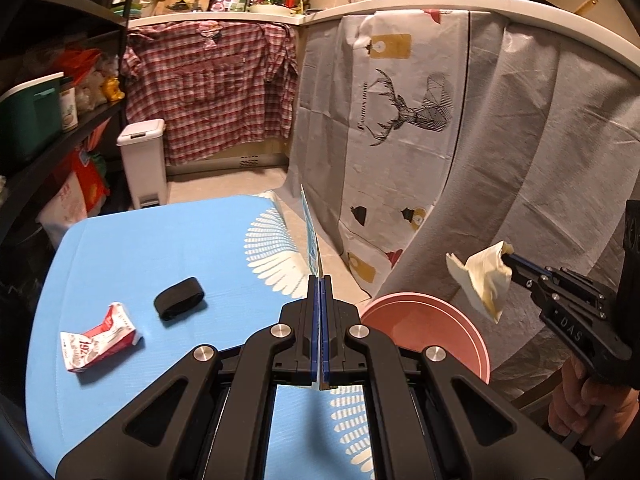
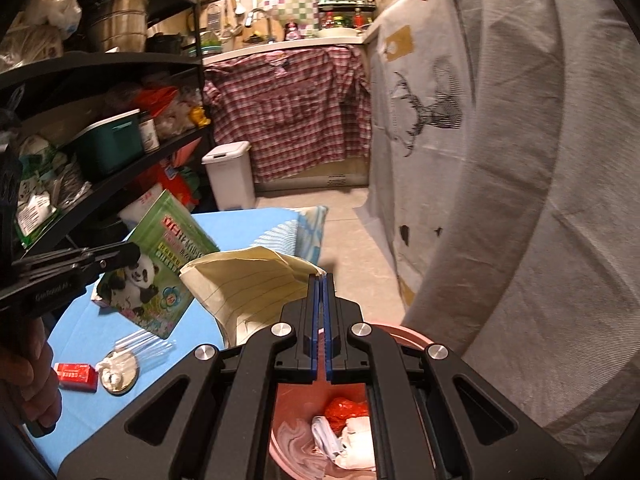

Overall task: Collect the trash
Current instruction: 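Carry the panda pouch and white tissue over the pink bin with both tools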

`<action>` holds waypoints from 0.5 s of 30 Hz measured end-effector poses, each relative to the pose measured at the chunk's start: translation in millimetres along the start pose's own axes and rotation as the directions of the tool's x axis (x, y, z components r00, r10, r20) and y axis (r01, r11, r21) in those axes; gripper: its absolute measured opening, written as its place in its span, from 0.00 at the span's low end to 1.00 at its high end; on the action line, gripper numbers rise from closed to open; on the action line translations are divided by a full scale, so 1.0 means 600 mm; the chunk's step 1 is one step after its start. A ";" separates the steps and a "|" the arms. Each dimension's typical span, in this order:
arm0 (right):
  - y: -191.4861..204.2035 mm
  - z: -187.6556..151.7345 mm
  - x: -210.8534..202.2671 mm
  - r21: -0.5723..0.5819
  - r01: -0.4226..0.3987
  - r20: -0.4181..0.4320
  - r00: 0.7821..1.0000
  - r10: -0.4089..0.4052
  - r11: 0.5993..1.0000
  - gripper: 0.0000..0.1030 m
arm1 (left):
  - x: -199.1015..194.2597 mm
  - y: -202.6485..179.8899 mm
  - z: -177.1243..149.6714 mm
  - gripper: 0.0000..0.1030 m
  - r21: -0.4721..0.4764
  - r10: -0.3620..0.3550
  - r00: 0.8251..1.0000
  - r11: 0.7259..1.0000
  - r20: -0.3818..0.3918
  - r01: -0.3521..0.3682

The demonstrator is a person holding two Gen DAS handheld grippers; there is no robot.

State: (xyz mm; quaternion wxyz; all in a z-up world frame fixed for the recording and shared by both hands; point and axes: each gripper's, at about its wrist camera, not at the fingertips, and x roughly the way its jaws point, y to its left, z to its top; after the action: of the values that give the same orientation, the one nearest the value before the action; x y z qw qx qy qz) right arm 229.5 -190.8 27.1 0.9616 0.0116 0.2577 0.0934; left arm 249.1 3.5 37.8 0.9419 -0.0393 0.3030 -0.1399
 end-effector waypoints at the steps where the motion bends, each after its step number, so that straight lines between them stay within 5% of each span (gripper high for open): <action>1: -0.007 0.001 -0.002 0.008 0.007 0.001 1.000 -0.007 1.000 0.02 | 0.003 -0.005 0.000 0.01 0.004 -0.005 1.000 1.000 -0.002 0.005; 15: -0.070 -0.016 -0.004 0.056 0.092 -0.057 0.994 -0.089 0.994 0.02 | 0.039 -0.054 -0.012 0.01 0.049 -0.051 0.998 0.997 -0.042 0.053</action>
State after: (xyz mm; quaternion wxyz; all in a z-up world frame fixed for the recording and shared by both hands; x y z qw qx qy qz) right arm 229.9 -232.7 16.9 0.9567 0.0256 0.2867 0.0423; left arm 255.2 -34.4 23.9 0.9323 -0.0209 0.3172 -0.1727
